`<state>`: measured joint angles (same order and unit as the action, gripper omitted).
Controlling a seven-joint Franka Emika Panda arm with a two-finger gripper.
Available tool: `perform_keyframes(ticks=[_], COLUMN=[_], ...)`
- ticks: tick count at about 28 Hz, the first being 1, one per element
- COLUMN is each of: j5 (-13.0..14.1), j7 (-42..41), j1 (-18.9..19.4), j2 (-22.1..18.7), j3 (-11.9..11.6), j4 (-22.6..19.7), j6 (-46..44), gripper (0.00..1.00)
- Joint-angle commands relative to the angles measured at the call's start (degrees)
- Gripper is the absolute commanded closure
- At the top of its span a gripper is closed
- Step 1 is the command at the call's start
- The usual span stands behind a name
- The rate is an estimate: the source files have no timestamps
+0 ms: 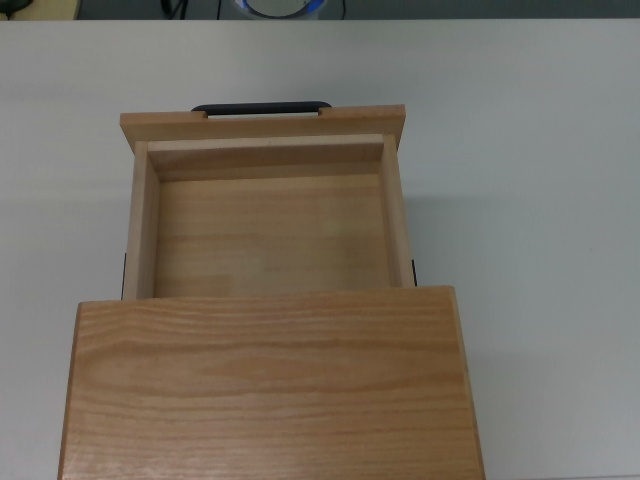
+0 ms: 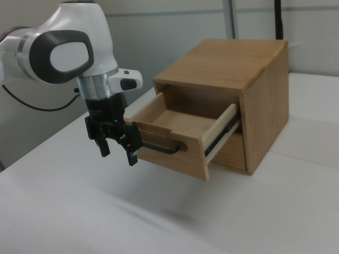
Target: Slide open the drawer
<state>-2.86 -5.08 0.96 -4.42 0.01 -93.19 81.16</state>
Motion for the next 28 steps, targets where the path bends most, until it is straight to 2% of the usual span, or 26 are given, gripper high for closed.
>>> perform_keyframes(ticks=[1,28], j5=[-0.48,-0.22], j7=[-0.28,2.09], j1=[0.10,0.54], j2=[0.90,1.69], j3=[0.26,0.70], j4=[1.96,2.05], j6=[-1.89,-1.89], gripper=[0.00,0.00])
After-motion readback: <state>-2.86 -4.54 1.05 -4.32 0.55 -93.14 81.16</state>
